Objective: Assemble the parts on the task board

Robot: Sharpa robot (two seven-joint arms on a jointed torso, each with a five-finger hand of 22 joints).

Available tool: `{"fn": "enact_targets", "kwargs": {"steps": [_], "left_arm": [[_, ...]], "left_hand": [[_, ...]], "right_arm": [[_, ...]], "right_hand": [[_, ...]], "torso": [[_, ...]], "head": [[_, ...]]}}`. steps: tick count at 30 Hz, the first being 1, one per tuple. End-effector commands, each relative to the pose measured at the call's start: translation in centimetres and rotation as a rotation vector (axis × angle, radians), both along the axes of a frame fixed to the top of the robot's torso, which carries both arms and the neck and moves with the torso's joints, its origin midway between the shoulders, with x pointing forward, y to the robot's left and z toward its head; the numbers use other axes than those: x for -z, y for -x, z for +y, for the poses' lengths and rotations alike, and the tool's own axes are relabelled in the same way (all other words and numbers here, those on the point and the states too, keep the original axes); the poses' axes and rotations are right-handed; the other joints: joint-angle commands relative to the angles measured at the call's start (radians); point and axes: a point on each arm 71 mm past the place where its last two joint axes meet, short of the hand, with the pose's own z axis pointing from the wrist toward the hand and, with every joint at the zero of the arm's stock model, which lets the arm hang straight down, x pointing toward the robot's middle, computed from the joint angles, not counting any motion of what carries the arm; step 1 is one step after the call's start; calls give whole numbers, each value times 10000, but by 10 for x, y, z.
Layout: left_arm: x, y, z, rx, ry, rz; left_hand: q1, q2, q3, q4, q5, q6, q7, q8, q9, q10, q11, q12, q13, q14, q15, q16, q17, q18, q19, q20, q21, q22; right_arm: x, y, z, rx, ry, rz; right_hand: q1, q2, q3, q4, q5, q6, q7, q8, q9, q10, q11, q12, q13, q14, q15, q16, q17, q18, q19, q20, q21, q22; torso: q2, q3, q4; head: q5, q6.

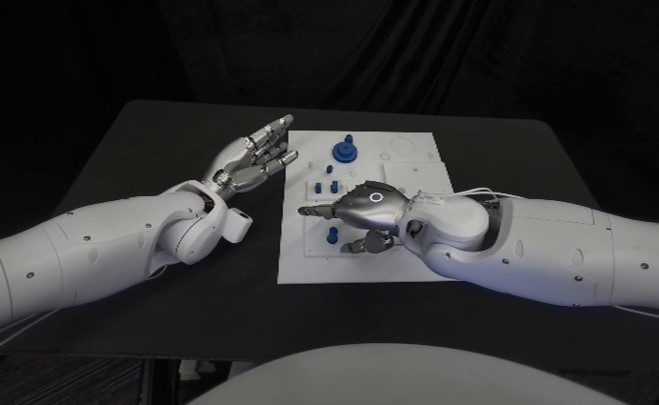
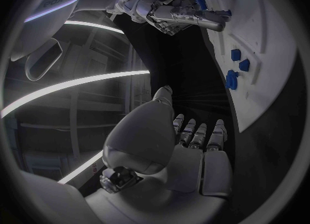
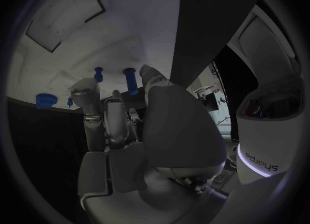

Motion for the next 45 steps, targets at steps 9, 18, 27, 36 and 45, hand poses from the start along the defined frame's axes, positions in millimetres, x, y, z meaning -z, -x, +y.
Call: {"fn": "enact_targets", "kwargs": {"steps": [9,18,27,36,45], "left_arm": [[-4,3,1,217,426,-571],[-5,4,2,193,439,-616],[-5,5,3,203,467,-646],[-5,6,5,181,473,-647],[-3,7,6,185,477,-596]], "left_hand": [[24,48,17,-63,23,-32,37,25,1,0,68,-7,4,-22,74,-36,-11,157,11,84,-15,-10],[28,41,15,-76,32,7,62,34,8,8,108,54,13,-22,69,-36,-11,158,12,97,-16,-18],[30,37,14,-81,39,22,71,38,10,13,126,76,16,-22,65,-36,-11,159,12,102,-16,-20],[34,37,16,-88,48,34,82,41,13,18,151,88,18,-22,59,-36,-11,161,14,107,-15,-15],[40,38,19,-97,59,41,91,43,14,22,174,99,20,-22,59,-36,-11,162,16,113,-13,-8]], "right_arm": [[-54,-7,-38,815,-2674,-496],[-97,-8,-93,2158,-3669,-679],[-80,-15,-143,4879,-1441,697],[-55,-9,-171,6733,806,1062],[-37,-2,-170,7137,1664,1352]], "right_hand": [[189,395,306,-43,-31,1588,672,243,179,677,-141,891,165,61,-90,120,238,79,97,-99,204,1077],[205,584,607,-494,-80,5631,1393,1169,812,2971,-961,5079,2537,124,-639,162,311,20,198,-467,458,1125],[-2706,1102,220,-10,-84,6762,1120,1489,1637,6608,-1266,14135,13493,1129,-756,1791,2943,-161,728,-713,1694,1407],[-4719,1154,-223,0,-63,7186,674,2566,3327,7900,-1613,14859,15044,1399,-1086,2210,3676,-545,1616,-1023,4254,1919],[-5088,1162,-217,10,-62,7035,642,3197,4519,7900,-1577,14859,15044,1399,-1206,2210,3676,-610,1717,-1141,4686,1997]], "torso": [[0,16,-19],[-12,8,-12],[8,-17,-31],[35,-28,-6],[44,0,61]], "head": [[50,-1],[61,-1],[154,-1],[171,-1],[39,-1]]}}
